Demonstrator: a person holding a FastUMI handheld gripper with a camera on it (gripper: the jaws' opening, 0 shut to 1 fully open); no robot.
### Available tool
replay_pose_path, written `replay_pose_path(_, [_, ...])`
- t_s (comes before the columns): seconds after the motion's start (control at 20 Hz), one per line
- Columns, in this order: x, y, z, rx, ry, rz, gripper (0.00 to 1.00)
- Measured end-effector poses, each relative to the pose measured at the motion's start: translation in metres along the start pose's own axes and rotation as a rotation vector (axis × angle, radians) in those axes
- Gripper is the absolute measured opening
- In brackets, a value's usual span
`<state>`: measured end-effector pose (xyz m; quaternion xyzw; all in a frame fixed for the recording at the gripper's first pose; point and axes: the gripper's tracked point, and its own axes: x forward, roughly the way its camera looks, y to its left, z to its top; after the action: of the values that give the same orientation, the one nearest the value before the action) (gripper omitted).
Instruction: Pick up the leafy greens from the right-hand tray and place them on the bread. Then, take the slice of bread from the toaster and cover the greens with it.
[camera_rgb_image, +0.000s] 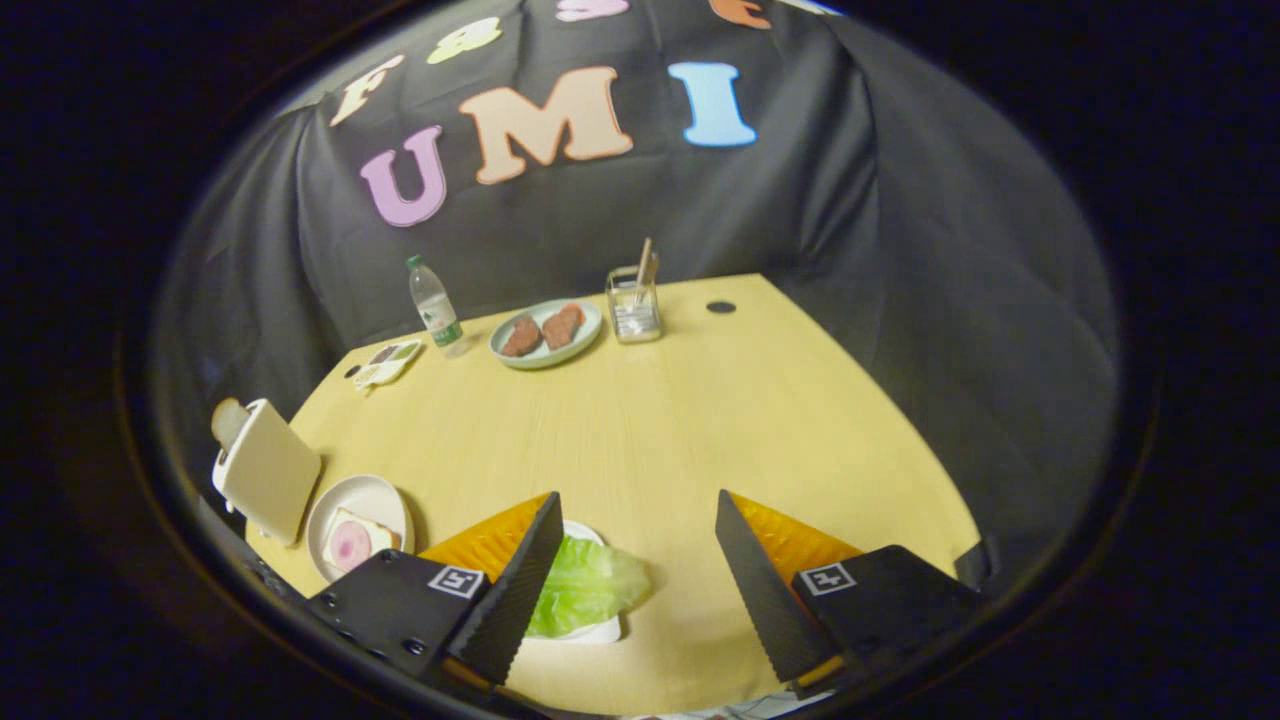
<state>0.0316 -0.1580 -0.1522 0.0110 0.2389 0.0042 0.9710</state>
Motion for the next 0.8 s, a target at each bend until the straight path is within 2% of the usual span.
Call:
replay_pose_path(0.2, [0.024, -0.005, -0.045, -0.013, 0.122, 0.017, 0.97])
replay_pose_path(0.45, [0.04, 0.006, -0.077, -0.086, 0.213, 0.063, 0.96])
replay_pose_path(0.65, [0.042, 0.014, -0.085, -0.155, 0.239, 0.091, 0.71])
replay_pose_path(0.8, [0.047, 0.018, -0.087, -0.152, 0.242, 0.102, 0.52])
